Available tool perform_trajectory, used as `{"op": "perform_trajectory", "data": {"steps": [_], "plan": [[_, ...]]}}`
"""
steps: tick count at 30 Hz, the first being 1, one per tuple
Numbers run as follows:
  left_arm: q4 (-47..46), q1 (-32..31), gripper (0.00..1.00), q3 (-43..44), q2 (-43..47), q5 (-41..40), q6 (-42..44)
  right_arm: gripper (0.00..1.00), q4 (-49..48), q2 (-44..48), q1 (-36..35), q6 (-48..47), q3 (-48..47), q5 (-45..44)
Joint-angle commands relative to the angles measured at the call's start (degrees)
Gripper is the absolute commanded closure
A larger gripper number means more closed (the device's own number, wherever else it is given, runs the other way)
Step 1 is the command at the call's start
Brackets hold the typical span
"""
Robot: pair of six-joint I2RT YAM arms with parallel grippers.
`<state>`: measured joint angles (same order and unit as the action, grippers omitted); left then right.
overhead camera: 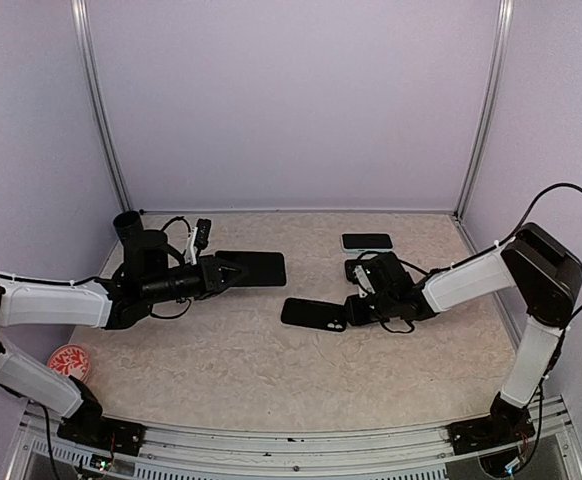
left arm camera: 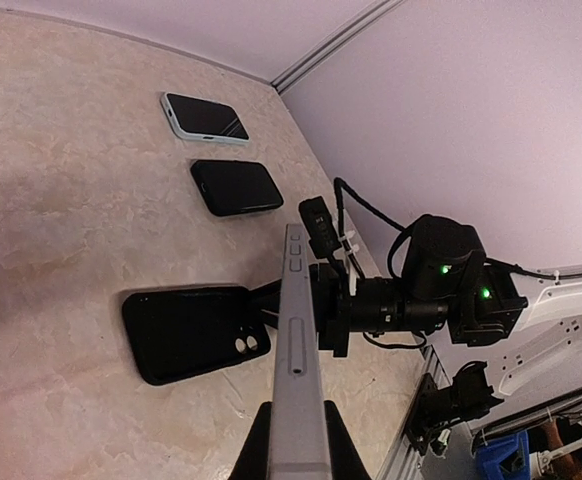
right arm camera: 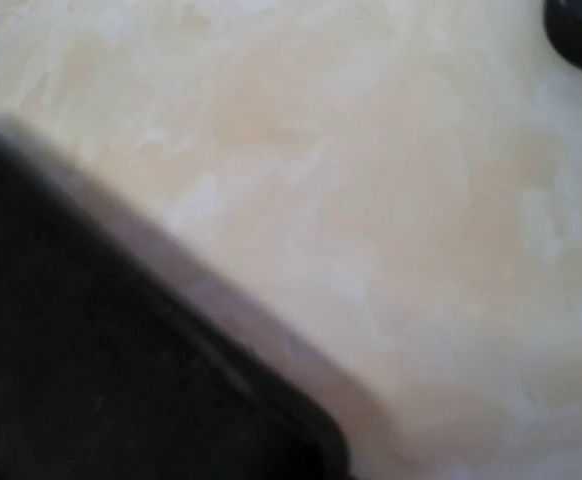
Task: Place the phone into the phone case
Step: Move the phone case to the center of the board.
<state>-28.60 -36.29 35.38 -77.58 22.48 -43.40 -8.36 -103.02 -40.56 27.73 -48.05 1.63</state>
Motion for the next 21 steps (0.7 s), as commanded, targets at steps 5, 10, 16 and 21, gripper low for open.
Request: {"op": "perform_trajectory", "data": {"steps": [5, 10, 16, 21], "plan": [[-2.04, 0.08, 1.0, 0.95, -0.55, 1.41, 0.0, 0.86, 2.29, -3.76, -0.73, -2.42, -5.12, 0.87], [1.03, -0.88, 1.0, 1.92, -2.61, 0.36, -0.72, 0.86, 2.71, -4.41, -0.79, -2.7, -7.16, 3.89], [5.95, -3.83, 1.0, 3.65, -6.35, -2.97, -3.21, 0.73, 3.85, -1.02, -0.7, -3.08, -6.37, 3.89], [3.5, -5.66, 1.0, 3.98, -9.8, -2.76, -7.23, 0.59, 5.28, 1.89, 0.14, -4.09, -5.65, 4.13]]}}
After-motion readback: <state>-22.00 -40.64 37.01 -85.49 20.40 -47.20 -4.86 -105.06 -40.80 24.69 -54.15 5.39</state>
